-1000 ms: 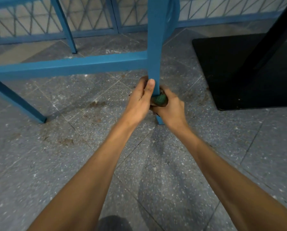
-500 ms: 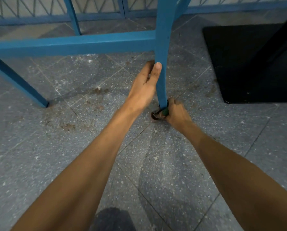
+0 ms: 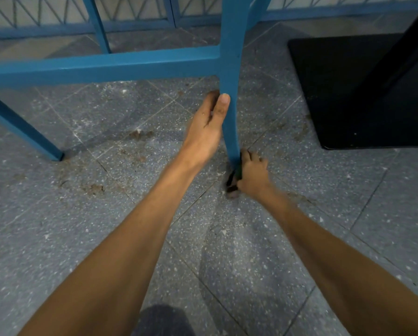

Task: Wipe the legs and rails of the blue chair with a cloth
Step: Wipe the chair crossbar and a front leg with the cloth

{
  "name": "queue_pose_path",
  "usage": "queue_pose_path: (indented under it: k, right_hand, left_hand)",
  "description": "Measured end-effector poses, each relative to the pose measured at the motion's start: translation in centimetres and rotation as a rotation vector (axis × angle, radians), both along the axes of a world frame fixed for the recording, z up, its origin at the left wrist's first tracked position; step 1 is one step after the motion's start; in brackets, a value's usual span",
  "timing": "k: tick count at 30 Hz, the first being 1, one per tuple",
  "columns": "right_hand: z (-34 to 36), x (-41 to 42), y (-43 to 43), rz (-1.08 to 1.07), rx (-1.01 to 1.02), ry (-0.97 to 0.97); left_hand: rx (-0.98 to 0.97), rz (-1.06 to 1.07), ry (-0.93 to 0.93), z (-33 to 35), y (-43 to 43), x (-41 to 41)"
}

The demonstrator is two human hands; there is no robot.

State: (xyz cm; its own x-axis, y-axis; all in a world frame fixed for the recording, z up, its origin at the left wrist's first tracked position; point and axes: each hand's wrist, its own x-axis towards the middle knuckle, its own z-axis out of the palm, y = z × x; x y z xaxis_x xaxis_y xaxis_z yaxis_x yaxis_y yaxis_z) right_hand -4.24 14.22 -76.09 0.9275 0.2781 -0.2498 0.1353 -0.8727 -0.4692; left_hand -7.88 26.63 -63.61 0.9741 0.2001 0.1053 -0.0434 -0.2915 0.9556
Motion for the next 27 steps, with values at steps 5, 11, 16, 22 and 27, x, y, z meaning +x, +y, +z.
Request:
queue_pose_path:
  k: [5, 11, 16, 22, 27]
  right_hand:
    - [0.6, -3.7, -0.2, -0.107, 0.188, 0.003]
    - [3.6, -1.5, -4.2, -0.333, 0.32, 0.115]
    - [2.3, -3.4, 0.9, -0.243, 0.176, 0.172]
    - [2.3, -4.0, 3.5, -0.653, 0.837, 0.377]
    - [0.3, -4.5, 3.0, -0.779, 0.857, 0.504]
  left_hand:
    - [-0.039, -0.009, 0.01, 0.0, 0.0, -0.4]
    - [-0.035, -0.014, 0.024, 0.1, 0.1, -0.6]
    - [-0.051, -0.003, 0.017, -0.1, 0.1, -0.5]
    - [-0.069, 0.025, -0.005, -0.1, 0.0, -0.4]
    - [-0.07, 0.007, -0.005, -0.1, 0.1, -0.4]
